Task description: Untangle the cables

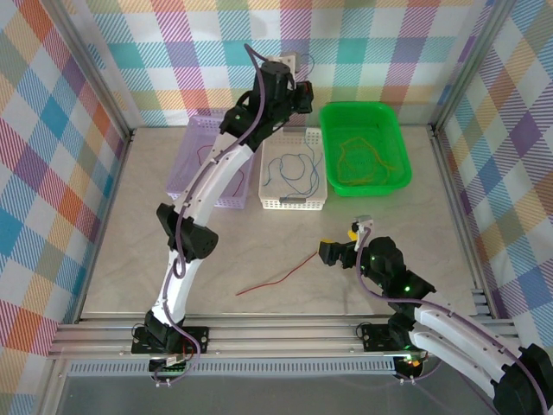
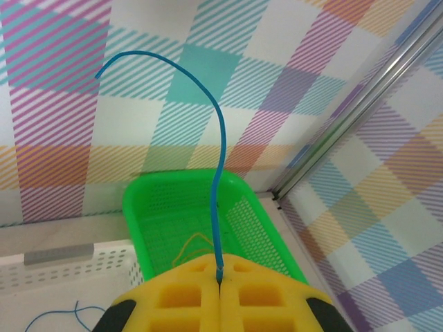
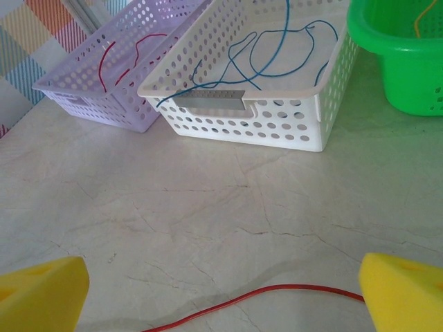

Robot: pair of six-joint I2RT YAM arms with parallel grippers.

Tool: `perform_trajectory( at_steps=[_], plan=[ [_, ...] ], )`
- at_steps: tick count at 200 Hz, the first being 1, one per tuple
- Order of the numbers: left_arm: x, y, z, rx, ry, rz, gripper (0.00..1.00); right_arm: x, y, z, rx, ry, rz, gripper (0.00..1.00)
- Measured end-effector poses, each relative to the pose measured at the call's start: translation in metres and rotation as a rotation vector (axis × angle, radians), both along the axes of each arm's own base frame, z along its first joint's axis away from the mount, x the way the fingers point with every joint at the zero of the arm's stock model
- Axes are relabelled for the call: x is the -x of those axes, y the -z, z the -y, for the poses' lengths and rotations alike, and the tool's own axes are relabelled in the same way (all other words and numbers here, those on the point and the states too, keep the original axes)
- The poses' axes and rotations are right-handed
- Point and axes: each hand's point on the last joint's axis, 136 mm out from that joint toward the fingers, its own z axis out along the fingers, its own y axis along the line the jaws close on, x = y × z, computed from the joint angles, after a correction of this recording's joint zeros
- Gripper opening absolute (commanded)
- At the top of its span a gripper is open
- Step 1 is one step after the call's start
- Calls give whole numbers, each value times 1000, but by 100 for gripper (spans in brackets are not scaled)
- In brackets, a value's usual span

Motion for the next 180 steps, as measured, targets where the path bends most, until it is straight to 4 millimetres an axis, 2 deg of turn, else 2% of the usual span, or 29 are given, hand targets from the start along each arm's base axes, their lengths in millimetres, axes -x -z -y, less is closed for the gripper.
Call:
perform_trajectory(
  at_steps=[35,63,98,121,136,158,180],
  plan=[
    [-13,30,6,-46,-5,-29,0,0,0,0,-3,-1,3,100],
    [-29,54,-1,-78,-34,-52,0,0,0,0,-2,-1,2,100],
    [-49,102,-16,-127,-71,-131,0,0,2,0,3,0,-4,100],
    [-50,147,-18,-163,-74,-222,31,-1,17,-1,38,0,-49,100],
    [-48,169,-17,-173,-67,-271,50,-3,31,-2,79,0,-102,100],
    [-41,187,-14,-183,-44,-320,65,-7,52,-5,165,3,-216,99],
    [-34,197,-12,-191,-27,-352,79,-19,58,-12,224,20,-301,94]
  ],
)
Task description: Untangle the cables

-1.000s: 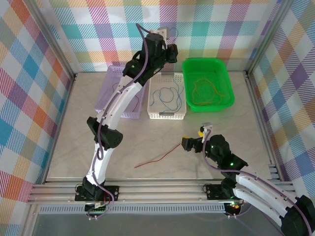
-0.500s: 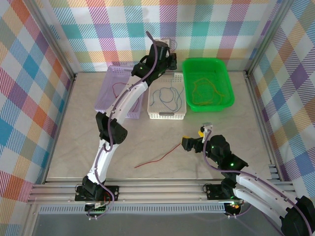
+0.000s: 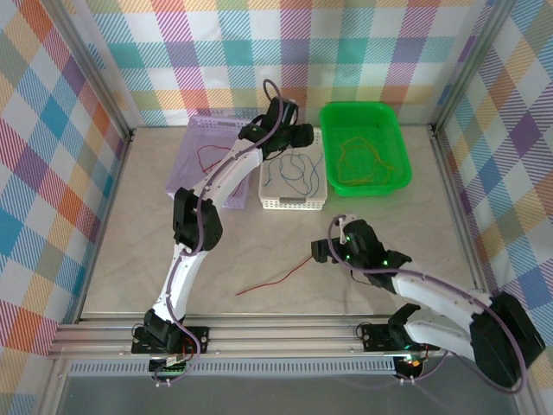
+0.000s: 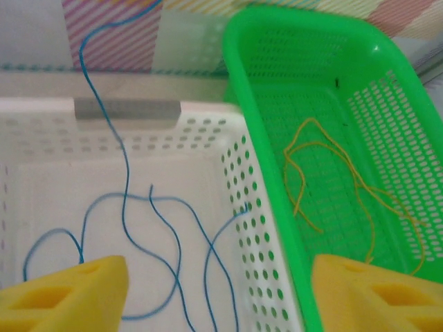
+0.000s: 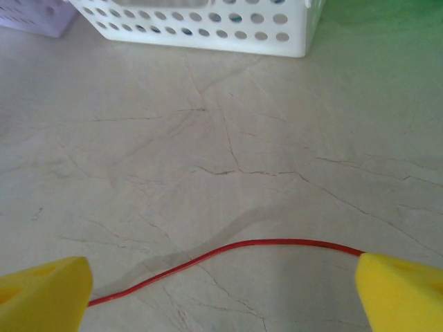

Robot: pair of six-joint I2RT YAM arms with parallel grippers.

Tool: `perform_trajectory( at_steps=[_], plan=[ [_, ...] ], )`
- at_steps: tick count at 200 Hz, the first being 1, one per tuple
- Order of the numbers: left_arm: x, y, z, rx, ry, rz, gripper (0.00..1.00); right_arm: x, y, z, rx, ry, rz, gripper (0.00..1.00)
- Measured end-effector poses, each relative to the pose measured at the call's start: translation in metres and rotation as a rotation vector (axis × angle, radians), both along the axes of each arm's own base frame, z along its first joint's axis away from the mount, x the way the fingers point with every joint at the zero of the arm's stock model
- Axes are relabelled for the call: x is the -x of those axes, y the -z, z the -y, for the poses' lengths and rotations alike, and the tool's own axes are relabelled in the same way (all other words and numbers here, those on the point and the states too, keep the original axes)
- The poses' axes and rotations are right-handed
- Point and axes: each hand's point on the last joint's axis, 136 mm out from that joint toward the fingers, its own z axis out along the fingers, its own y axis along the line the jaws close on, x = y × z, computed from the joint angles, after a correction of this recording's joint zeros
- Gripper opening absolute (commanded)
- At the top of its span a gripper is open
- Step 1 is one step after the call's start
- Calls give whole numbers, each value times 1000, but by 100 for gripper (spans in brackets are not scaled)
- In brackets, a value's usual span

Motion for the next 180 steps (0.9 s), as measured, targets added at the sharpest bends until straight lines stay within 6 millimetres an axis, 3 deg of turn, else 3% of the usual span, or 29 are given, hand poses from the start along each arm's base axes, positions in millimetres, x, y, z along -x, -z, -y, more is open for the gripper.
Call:
perform_trajectory(
  at_steps=[8,19,33,81,108,180],
  plan=[
    [6,5,-1,-9,1,-21,84,-4,1,-1,19,10,-23,93],
    [14,7,-5,-28,8,-39,99,-8,6,-2,45,27,-55,93],
    [26,0,-10,-34,15,-57,100,-10,14,1,86,46,-95,94],
    [77,-99,-35,18,29,8,100,-1,45,8,188,73,-243,94],
    [114,-129,-56,28,27,9,100,-4,56,1,201,71,-302,87],
    [206,-95,-119,-45,-16,-128,100,-7,71,2,235,107,-357,61]
  ],
)
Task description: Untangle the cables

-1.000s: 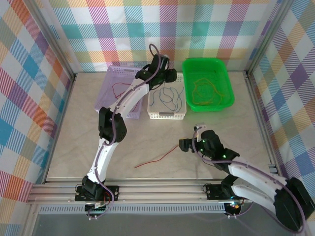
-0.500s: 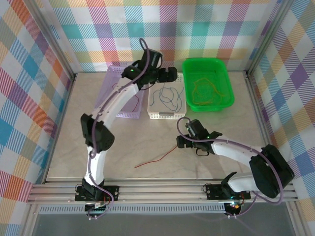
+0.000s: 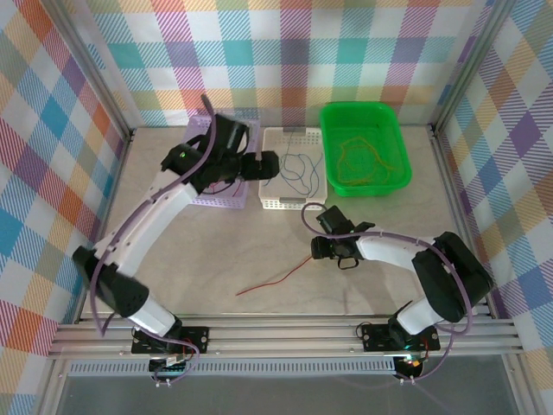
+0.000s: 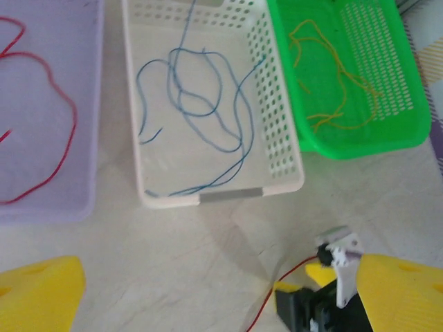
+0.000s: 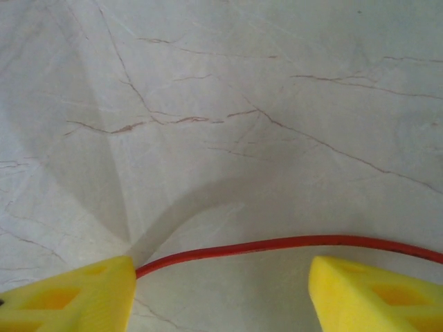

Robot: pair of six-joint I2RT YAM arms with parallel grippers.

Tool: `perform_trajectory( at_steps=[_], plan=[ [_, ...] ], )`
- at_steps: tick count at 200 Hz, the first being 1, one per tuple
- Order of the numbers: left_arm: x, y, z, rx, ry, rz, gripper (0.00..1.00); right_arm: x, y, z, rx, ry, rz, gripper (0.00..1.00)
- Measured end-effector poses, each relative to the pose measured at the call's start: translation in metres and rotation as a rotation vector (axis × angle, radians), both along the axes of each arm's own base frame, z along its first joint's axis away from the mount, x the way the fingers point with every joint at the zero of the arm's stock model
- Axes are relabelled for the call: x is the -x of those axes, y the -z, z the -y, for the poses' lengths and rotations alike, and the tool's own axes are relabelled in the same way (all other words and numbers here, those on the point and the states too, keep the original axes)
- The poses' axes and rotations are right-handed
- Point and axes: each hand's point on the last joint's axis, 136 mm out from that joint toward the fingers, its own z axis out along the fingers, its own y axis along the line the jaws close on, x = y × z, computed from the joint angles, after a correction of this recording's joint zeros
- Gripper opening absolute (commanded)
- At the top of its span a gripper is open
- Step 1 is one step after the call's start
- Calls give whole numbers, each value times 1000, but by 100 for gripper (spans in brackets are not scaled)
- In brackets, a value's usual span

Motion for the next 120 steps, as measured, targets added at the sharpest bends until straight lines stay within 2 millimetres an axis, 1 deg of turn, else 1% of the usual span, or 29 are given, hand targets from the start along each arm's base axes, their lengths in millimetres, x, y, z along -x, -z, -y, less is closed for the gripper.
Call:
perform_trajectory(
  at_steps=[12,33,63,75,94,120],
  plan=[
    [14,0,-13,-6,-14,8,100,-1,1,2,17,10,-4,57],
    [40,-8,-38,-9,-42,52,100,-2,2,5,36,20,-13,48],
    [69,-21,-70,-9,-88,124,100,-5,4,6,51,30,-31,32],
    [79,-20,-81,-19,-104,138,100,-8,4,3,47,31,-31,28],
    [90,-18,-95,-34,-127,157,100,-12,4,0,40,33,-34,22],
    [104,-11,-111,-56,-147,170,100,-15,3,-6,6,39,-33,10]
  ],
)
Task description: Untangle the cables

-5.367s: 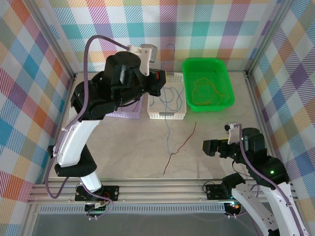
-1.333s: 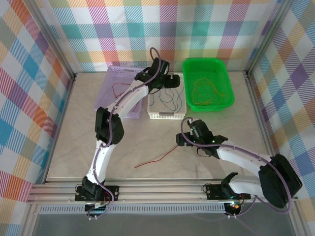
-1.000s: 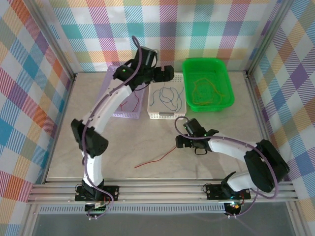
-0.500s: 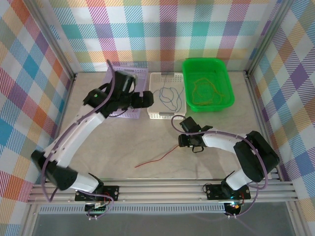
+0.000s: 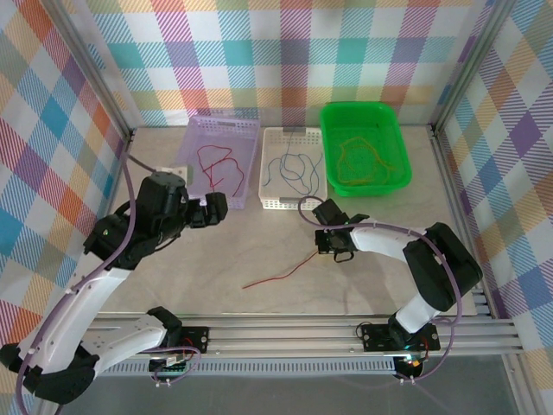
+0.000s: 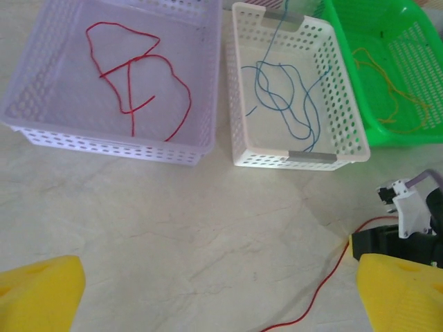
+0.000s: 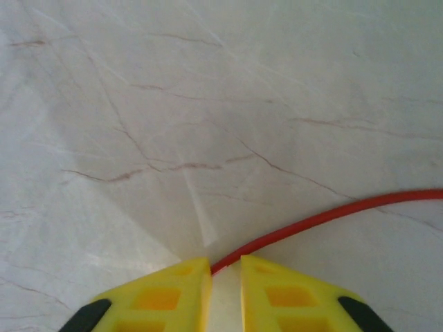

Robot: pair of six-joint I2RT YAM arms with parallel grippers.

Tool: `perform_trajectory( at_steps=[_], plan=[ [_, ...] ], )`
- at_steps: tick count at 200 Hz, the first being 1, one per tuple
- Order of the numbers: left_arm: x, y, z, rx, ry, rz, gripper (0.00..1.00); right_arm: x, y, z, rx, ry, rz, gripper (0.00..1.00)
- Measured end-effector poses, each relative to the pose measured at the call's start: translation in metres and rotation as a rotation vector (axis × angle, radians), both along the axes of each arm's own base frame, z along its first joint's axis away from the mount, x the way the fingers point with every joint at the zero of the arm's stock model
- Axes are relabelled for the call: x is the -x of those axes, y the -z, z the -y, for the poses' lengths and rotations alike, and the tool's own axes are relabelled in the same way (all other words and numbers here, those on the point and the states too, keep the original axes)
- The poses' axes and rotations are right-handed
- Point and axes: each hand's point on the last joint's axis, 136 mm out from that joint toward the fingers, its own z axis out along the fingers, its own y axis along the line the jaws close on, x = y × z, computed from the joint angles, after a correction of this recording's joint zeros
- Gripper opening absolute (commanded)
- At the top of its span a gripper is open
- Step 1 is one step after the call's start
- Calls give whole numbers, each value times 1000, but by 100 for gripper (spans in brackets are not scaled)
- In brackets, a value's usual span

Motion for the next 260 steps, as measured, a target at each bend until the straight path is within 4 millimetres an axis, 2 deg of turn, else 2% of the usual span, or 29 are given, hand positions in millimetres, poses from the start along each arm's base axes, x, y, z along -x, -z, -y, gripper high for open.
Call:
perform_trajectory(
  at_steps=[27,46,59,97,118,122,128,142,151,166,187,209,224,260],
  plan=[
    [13,8,-7,15,5,7,100,-8,-6,-20,-96,-22,22,3],
    [20,27,0,55,30,-32,100,-2,-6,-33,-164,-52,-3,3],
    [23,53,8,89,50,-85,100,5,-8,-40,-212,-78,-27,1],
    [46,160,45,86,136,-340,100,14,-30,-57,-324,-121,-34,0],
    [65,189,72,32,230,-405,100,16,-38,-60,-357,-130,-22,0],
    [66,191,77,23,246,-407,100,16,-39,-60,-361,-132,-23,5],
    [69,195,86,9,274,-409,100,18,-41,-60,-364,-132,-21,13],
    [74,207,106,-27,328,-421,100,19,-47,-57,-364,-126,-11,24],
    [76,215,115,-51,350,-433,100,19,-53,-53,-360,-116,7,36],
    [76,228,127,-100,365,-452,100,18,-69,-46,-348,-110,54,46],
    [74,240,149,-171,389,-469,100,19,-95,-31,-331,-85,132,50],
    [71,251,184,-217,433,-473,97,22,-119,-14,-306,-59,200,57],
    [67,262,205,-238,452,-481,92,26,-134,-4,-295,-46,239,58],
    [56,290,232,-294,474,-507,80,38,-164,17,-286,-31,311,60]
  ],
)
